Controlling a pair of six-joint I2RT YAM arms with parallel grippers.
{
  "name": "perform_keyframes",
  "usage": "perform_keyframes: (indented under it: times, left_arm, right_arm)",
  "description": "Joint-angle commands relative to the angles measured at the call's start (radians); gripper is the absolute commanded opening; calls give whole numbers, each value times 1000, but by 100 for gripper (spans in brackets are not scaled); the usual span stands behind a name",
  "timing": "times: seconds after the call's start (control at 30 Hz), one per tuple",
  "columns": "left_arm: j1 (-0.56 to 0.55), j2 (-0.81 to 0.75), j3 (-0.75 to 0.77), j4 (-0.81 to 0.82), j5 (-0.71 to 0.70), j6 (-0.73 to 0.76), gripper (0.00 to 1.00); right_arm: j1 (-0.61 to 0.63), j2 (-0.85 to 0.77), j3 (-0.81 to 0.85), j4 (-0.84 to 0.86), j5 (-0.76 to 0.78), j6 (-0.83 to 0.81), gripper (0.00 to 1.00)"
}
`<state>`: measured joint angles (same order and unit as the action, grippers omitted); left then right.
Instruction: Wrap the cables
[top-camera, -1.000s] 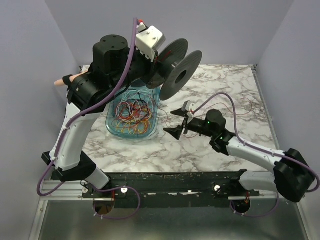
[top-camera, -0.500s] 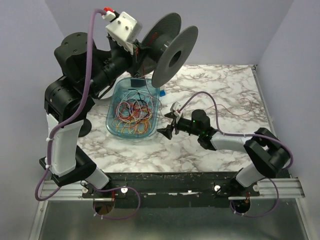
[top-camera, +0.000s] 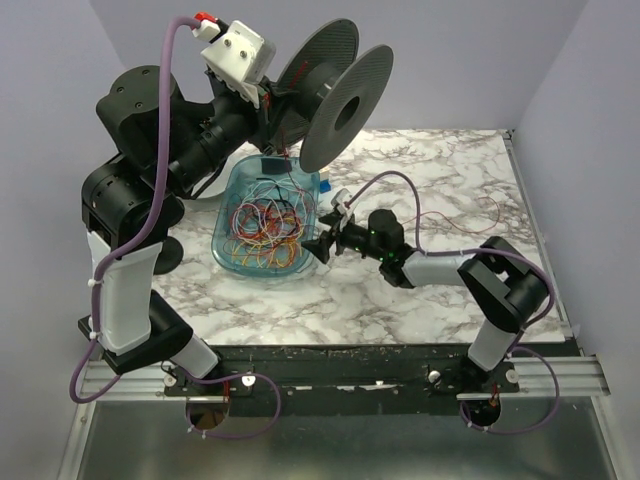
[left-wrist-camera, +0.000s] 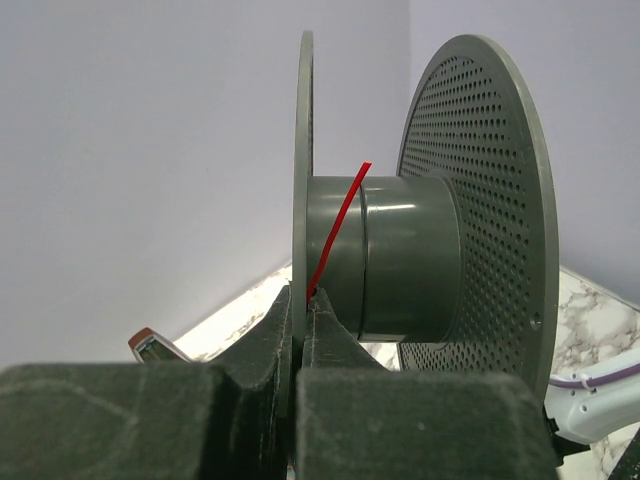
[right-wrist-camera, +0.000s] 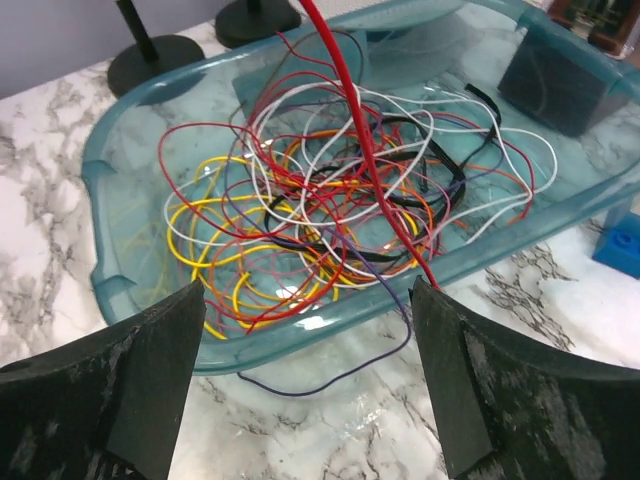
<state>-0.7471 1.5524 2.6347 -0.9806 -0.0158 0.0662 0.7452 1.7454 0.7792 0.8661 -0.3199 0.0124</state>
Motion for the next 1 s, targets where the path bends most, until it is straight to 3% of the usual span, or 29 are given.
perform_keyframes:
  times: [0.0,0.1,0.2,0.37,0.5,0.8,0.87,0.93,0.97]
  left_arm:
    - [2,-20,10,60,-26,4,0]
    - [2,-20,7,68,-26,10,0]
    - [2,-20,2,74,-32,18,0]
    - [2,-23,-12,65,-26,6,0]
    - [0,-17,4,62,-9,-3,0]
    - [2,-26,31,49,-13,-3,0]
    - [0,-28,38,49,-19,-3,0]
    - [0,-28,39,46,-33,-2,0]
    - [0,-31,38,46,-42,-2,0]
  right_arm:
    - [2,-69,-12,60,-147,1,91]
    - [-36,-135,-76,149,-406,67,91]
    - [-96,-211,-176,226,-527,164,91]
    - [-104,-349,-149,-165,-466,-61,91]
    - [-104,-327,-109,-125,-377,-80,90]
    - [-101,-37,149,-174,-482,-86,82]
    - [-101,8,163,-97,-478,-16,72]
    - [-104,22,144,29,-441,98,37]
    - [-109,23,134,77,-438,131,28]
